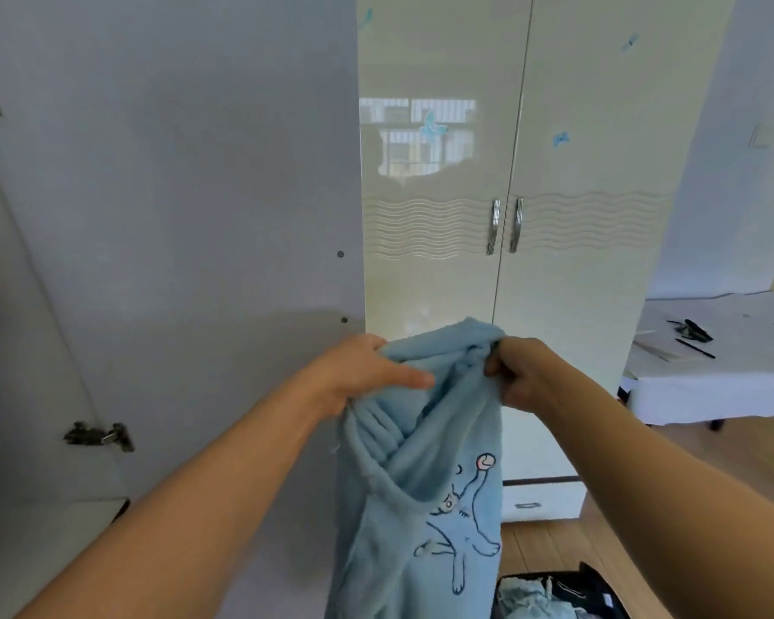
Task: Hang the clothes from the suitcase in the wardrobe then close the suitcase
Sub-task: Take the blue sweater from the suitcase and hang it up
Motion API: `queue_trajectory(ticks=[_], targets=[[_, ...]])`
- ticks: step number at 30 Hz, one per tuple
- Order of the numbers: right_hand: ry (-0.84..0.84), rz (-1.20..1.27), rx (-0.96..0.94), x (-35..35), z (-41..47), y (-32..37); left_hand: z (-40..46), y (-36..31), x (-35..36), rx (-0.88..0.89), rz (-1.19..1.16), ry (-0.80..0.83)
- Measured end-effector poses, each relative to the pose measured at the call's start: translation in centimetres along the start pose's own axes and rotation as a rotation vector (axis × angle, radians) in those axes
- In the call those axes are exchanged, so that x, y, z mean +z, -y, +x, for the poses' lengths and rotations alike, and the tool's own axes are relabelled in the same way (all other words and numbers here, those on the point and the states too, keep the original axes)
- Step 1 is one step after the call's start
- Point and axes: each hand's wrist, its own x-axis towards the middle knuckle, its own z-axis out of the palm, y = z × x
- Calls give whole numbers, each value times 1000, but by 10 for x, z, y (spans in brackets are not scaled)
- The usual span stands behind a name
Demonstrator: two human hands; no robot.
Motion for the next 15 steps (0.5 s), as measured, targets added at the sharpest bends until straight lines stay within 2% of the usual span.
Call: queue_trajectory(ticks=[2,3,4,5,7,8,9,11,12,13,14,15], targets=[[210,197,160,7,-7,-1,0,8,15,57,450,-85],[341,228,204,10,-14,-1,2,12,21,58,510,-149],[483,228,218,11,-20,0,4,16,25,48,445,-200],[631,209,206,9,-25,1,5,20,25,17,254,-245],[800,4,97,-2,-32,6,8,26,18,-99,-307,-269],[784,-237,-5,-10,-33,6,6,28,13,-147,-539,-260],[677,-556,-126,-18,-30,4,3,30,10,-172,-693,-248],[319,-1138,-360,-31,-17,-2,-1,34,12,-194,-805,-210],[179,-1258,-419,-35,-10,-7,-4,32,16,-188,-791,-157],[77,-1265,-458,-39,-5,-11,-7,30,21,-182,-754,-93],[24,-1150,-425,-44,-1,-12,-11,28,26,-164,-684,-25],[34,-881,-324,-48,3,-10,-15,25,29,-141,-596,54]])
